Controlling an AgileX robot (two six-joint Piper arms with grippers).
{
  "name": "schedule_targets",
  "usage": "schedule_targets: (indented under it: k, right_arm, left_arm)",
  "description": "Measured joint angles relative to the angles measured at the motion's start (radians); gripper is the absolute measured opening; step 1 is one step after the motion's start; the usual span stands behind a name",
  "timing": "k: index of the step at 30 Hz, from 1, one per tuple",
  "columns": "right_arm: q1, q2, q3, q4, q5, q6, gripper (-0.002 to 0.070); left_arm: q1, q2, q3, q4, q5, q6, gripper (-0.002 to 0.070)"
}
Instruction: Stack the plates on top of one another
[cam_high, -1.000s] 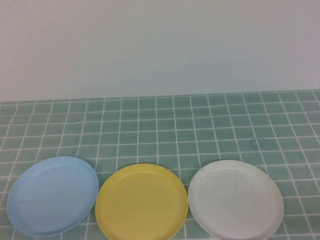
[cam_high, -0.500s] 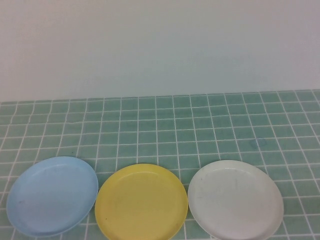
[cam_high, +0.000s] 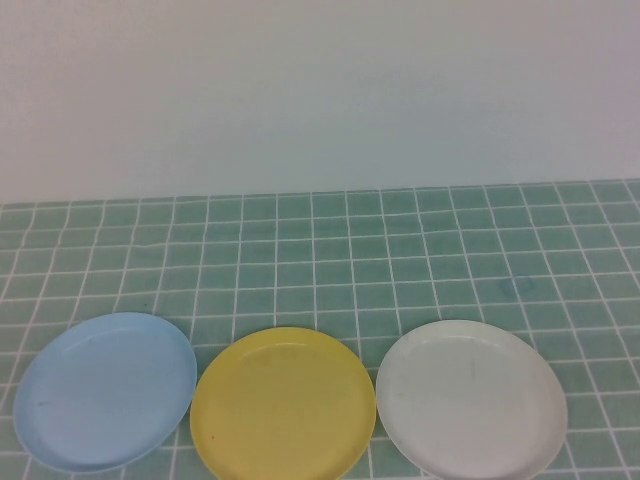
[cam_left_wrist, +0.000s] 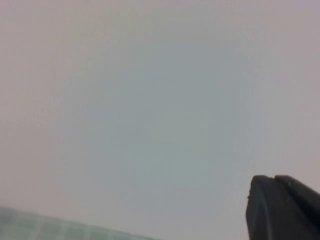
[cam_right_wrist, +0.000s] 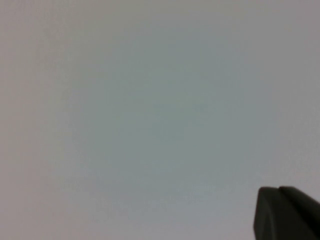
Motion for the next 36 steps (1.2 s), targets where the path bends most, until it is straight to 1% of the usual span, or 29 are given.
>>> schedule_targets:
  k: [3, 5, 7, 10, 12, 16, 18, 20, 22, 25, 27, 29, 32, 36]
  right_arm:
    - [0.000, 0.019, -0.080, -0.011, 0.108, -0.034, -0.0002]
    - [0.000, 0.068, -0.123, -0.012, 0.196, -0.041, -0.0002]
    - [0.000, 0.134, -0.155, -0.012, 0.280, -0.042, -0.0002]
    - [0.000, 0.254, -0.217, -0.002, 0.403, -0.042, -0.0002]
    - [0.000, 0.342, -0.258, 0.016, 0.464, -0.043, -0.0002]
    - [0.000, 0.495, -0.325, 0.037, 0.553, -0.054, -0.0002]
    - [0.000, 0.555, -0.339, 0.042, 0.577, -0.091, -0.0002]
    - [0.000, 0.608, -0.341, 0.057, 0.602, -0.140, -0.0002]
    - [0.000, 0.645, -0.341, 0.073, 0.632, -0.169, -0.0002]
    - [0.000, 0.671, -0.341, 0.085, 0.674, -0.198, -0.0002]
    - [0.000, 0.675, -0.341, 0.090, 0.692, -0.205, -0.0002]
    - [0.000, 0.677, -0.341, 0.092, 0.702, -0.208, -0.0002]
    - [0.000, 0.679, -0.341, 0.095, 0.710, -0.211, -0.0002]
    - [0.000, 0.679, -0.341, 0.097, 0.719, -0.213, -0.0002]
  left_arm:
    - [0.000, 0.032, -0.073, 0.089, 0.035, 0.018, -0.0001]
    - [0.000, 0.051, -0.100, 0.115, 0.063, 0.018, -0.0001]
    - [0.000, 0.079, -0.111, 0.108, 0.121, -0.005, -0.0001]
    - [0.000, 0.161, -0.111, 0.100, 0.269, -0.097, -0.0001]
    - [0.000, 0.237, -0.111, 0.100, 0.334, -0.147, -0.0001]
    - [0.000, 0.390, -0.118, 0.077, 0.360, -0.228, -0.0001]
    - [0.000, 0.488, -0.128, 0.028, 0.367, -0.223, 0.0007]
    - [0.000, 0.579, -0.139, 0.000, 0.368, -0.175, 0.0043]
    - [0.000, 0.654, -0.157, -0.002, 0.368, -0.147, 0.0097]
    - [0.000, 0.774, -0.199, -0.002, 0.374, -0.145, 0.0211]
    - [0.000, 0.848, -0.230, 0.009, 0.388, -0.143, 0.0264]
    - [0.000, 0.927, -0.266, 0.041, 0.402, -0.162, 0.0287]
    - [0.000, 1.053, -0.308, 0.071, 0.407, -0.166, 0.0291]
    - [0.000, 1.193, -0.348, 0.175, 0.405, -0.243, 0.0291]
